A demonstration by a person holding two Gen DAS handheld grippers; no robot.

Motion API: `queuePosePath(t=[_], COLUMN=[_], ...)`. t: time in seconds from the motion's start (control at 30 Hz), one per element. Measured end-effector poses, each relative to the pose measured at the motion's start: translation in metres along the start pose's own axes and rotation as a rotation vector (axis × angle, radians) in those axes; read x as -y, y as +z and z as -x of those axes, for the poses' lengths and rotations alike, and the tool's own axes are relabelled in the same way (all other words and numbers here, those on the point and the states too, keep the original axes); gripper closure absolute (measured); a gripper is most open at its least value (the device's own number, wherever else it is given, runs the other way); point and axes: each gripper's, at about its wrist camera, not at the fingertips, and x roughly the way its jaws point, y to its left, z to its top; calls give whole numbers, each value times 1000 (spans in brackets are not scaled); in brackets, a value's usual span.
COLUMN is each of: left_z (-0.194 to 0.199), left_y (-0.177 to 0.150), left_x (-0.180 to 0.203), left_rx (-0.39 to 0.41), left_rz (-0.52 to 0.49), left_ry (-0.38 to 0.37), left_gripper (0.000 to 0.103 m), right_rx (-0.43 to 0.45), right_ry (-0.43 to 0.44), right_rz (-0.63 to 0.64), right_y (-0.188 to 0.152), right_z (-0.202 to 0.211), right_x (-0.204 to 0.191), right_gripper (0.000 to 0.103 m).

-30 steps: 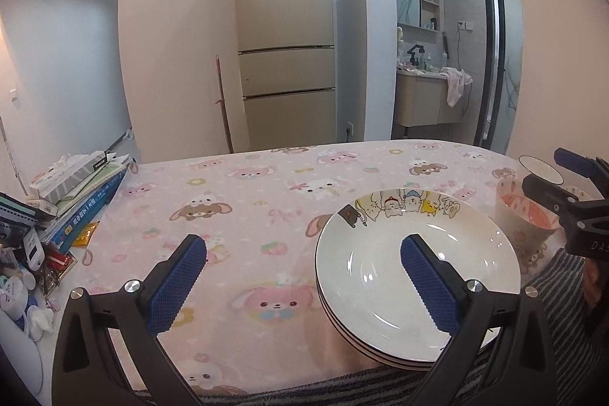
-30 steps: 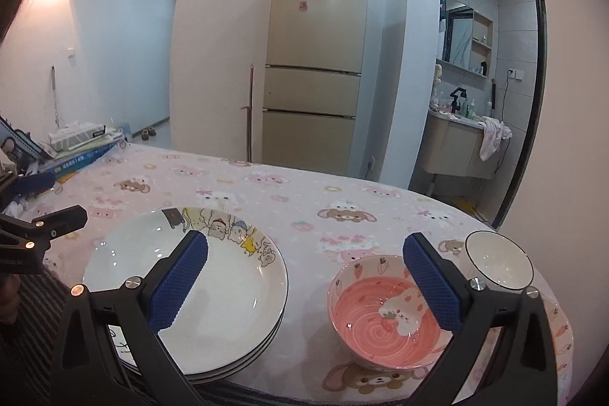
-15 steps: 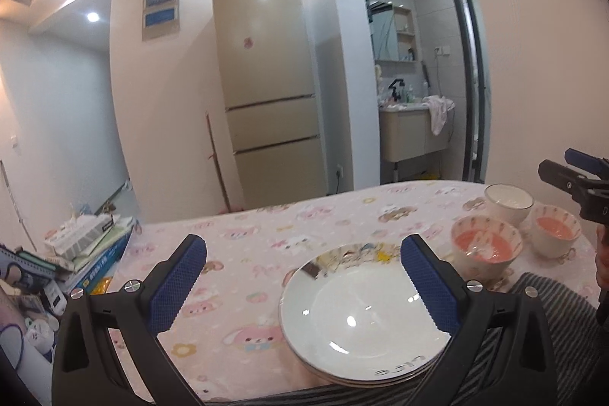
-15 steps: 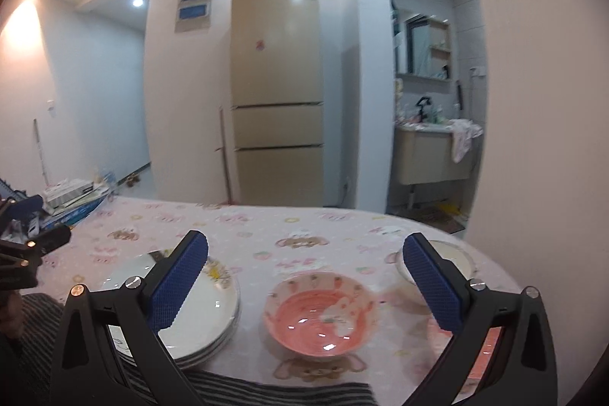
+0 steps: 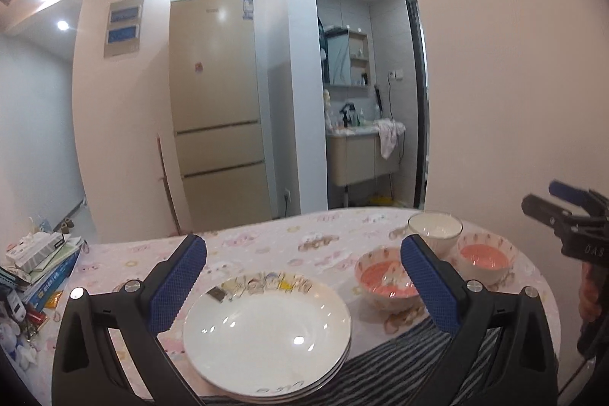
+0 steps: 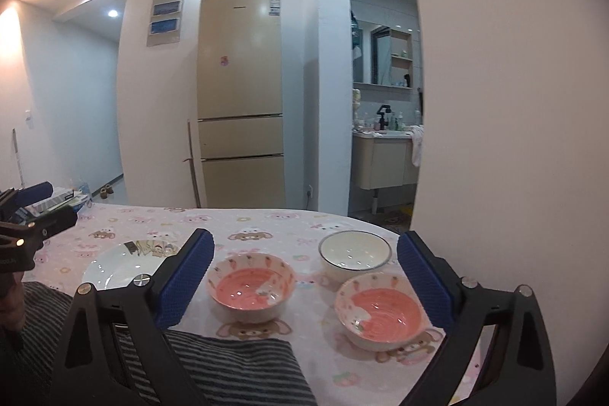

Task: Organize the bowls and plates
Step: 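Move both tools toward the pink strawberry bowls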

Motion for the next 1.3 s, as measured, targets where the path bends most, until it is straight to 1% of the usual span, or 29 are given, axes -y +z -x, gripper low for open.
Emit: queuePosePath(t=[0.03,0.1,0.17,0.2,0.27,0.3,0.37,0.4,0.47,0.5,0.57,0.6,0.63,0.67,0.7,0.77,0.8,0.83,0.87,0.9,0.97,1.03,1.1,1.17,1.2,1.23,1.27,1.3], left_z=[-1,-6,-11,-13,-20,-27,-39,-44,-56,-64,-82,-97,-110,-123,-137,-147,-151,-156,-161,-167,-180,-197,-212,-226,-234,-239,-242,-248], left_y=[-1,-1,0,0,-1,-1,-3,-3,-1,0,2,2,2,1,1,2,6,9,13,17,23,27,25,18,12,6,1,-3], left_x=[6,24,39,45,55,62,75,83,99,106,116,125,134,141,148,153,157,163,166,169,169,175,178,185,192,197,201,204], left_rx=[4,2,1,-3,-16,-37,-68,-78,-89,-103,-163,-225,-277,-325,-368,-373,-359,-352,-354,-360,-382,-454,-518,-620,-686,-741,-766,-788], left_rz=[-8,-42,-62,-64,-53,-35,-28,-37,-60,-67,-68,-78,-83,-78,-70,-45,-39,-49,-60,-49,-18,-19,-7,-1,-19,-39,-41,-38], left_ry=[-15,-40,-66,-85,-127,-162,-217,-234,-242,-252,-279,-296,-313,-333,-346,-327,-342,-349,-336,-329,-360,-375,-376,-371,-374,-378,-386,-382], left_gripper=[0,0,0,0,0,0,0,0,0,0,0,0,0,0,0,0,0,0,0,0,0,0,0,0,0,1,6,9], right_rx=[-1,-4,-13,-16,-19,-10,16,15,-13,-25,-49,-64,-77,-99,-124,-173,-191,-203,-212,-213,-218,-256,-310,-388,-439,-488,-531,-574], right_ry=[-8,-22,-59,-72,-96,-96,-99,-103,-102,-98,-92,-87,-81,-68,-49,26,75,131,164,165,138,100,80,92,89,75,83,108], right_rz=[-17,-46,-50,-48,-49,-54,-60,-62,-69,-79,-108,-125,-139,-159,-182,-255,-296,-350,-414,-464,-491,-468,-457,-467,-464,-434,-409,-411], right_y=[-2,-9,-14,-14,-14,-13,-14,-15,-18,-19,-22,-22,-20,-19,-18,-17,-19,-20,-24,-28,-33,-36,-41,-46,-48,-48,-48,-51], right_z=[2,7,9,9,10,12,17,17,14,11,6,2,-2,-8,-14,-28,-34,-40,-44,-48,-54,-64,-76,-93,-102,-111,-119,-123], right_x=[4,13,22,26,38,43,52,56,63,66,76,83,89,96,104,121,128,138,148,155,163,162,161,162,162,159,158,161], right_gripper=[12,14,18,19,25,25,25,25,25,25,27,29,35,37,37,38,38,38,38,38,38,38,38,39,42,47,47,48])
